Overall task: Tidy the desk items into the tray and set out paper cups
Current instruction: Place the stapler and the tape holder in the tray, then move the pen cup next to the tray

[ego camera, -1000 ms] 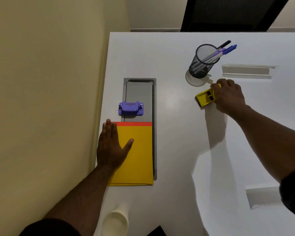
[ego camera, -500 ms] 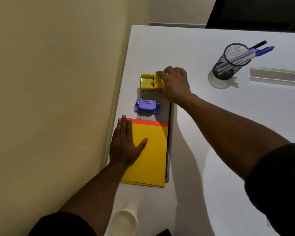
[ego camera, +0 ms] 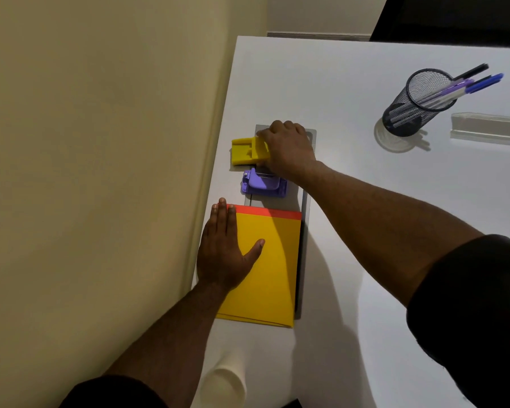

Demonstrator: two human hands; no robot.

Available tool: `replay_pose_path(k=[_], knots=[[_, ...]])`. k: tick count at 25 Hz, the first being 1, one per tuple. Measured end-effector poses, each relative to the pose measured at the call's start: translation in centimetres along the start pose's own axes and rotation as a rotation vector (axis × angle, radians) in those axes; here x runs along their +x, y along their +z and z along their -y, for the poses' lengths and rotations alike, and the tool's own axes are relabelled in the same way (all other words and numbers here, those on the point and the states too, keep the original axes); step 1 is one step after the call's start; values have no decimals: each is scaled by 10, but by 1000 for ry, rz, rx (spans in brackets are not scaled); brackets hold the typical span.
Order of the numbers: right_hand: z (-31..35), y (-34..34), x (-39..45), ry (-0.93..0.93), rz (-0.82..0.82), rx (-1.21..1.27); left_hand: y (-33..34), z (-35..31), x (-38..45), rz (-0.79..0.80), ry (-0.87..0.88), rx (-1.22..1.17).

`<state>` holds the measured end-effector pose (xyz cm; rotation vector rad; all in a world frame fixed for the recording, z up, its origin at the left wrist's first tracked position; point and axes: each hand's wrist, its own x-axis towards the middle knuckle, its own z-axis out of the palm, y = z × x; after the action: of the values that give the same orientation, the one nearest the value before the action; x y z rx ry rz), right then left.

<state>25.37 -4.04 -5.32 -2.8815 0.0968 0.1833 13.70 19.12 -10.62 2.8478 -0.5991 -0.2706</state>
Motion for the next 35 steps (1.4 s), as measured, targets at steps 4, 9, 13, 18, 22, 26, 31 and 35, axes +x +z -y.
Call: replay_pose_path(k=[4, 9, 13, 18, 22, 26, 31, 35], knots=[[-11, 0, -6, 30, -38, -16, 0, 0, 0, 0, -1, 1], [-22, 0, -11, 31, -61, -3, 0, 0, 0, 3, -2, 1], [-24, -6, -14, 64, -133, 27, 2, 1, 0, -1, -4, 4], [-62, -32, -38, 447, -622, 264, 5, 3, -1, -13, 15, -10], [-118, -47, -68, 710, -728, 328, 4, 3, -1, -17, 19, -10], [-162, -49, -83, 869, -583, 168, 2, 1, -1, -9, 19, -7], [-167, -53, -77, 773, -605, 60, 0, 2, -2, 0, 6, -4], [-132, -53, -48, 528, -629, 118, 0, 2, -1, -3, 4, -14]])
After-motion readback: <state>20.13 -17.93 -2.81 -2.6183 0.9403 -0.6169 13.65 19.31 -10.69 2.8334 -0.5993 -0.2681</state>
